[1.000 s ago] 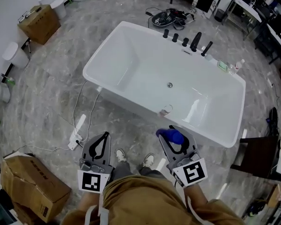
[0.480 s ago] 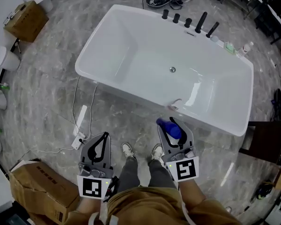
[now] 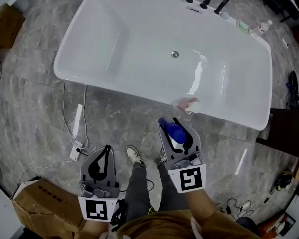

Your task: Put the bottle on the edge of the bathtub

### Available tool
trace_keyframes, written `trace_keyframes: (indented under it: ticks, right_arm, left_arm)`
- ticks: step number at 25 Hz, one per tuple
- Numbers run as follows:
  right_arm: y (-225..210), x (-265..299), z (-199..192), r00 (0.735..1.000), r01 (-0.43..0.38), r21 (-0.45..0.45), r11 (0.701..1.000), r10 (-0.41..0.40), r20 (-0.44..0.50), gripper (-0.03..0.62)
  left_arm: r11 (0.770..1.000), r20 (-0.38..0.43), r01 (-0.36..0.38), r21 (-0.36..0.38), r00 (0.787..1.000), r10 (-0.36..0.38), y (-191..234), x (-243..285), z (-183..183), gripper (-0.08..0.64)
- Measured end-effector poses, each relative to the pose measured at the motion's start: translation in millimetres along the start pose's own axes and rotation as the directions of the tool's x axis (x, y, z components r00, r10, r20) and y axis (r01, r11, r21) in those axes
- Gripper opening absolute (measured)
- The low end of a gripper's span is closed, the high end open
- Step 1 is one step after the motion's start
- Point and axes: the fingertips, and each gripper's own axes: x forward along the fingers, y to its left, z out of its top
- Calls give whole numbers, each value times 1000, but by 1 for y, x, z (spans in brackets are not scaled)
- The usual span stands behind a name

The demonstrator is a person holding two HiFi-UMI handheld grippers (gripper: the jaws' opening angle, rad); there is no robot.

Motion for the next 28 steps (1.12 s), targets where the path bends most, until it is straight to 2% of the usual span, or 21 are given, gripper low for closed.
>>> trace_keyframes:
  ticks: [7, 12, 18, 28]
  right_arm:
    - [-9, 33, -27, 999, 43, 2, 999, -43, 3, 161]
    - [-8, 52, -46, 997, 75, 1, 997, -75, 27, 161]
    - [-15, 73, -82, 992, 123, 10, 992, -123, -22, 161]
    - [-24, 101, -116, 987, 158, 2, 987, -158, -24, 161]
  left_arm:
    - [1000, -22, 15, -15, 1000, -15, -1, 24, -25, 6]
    - [999, -67, 31, -14, 997, -32, -1, 32, -51, 6]
    - [999, -84, 46, -26, 995, -48, 3, 45, -71, 6]
    - [997, -108, 71, -34, 991, -74, 5, 58, -92, 6]
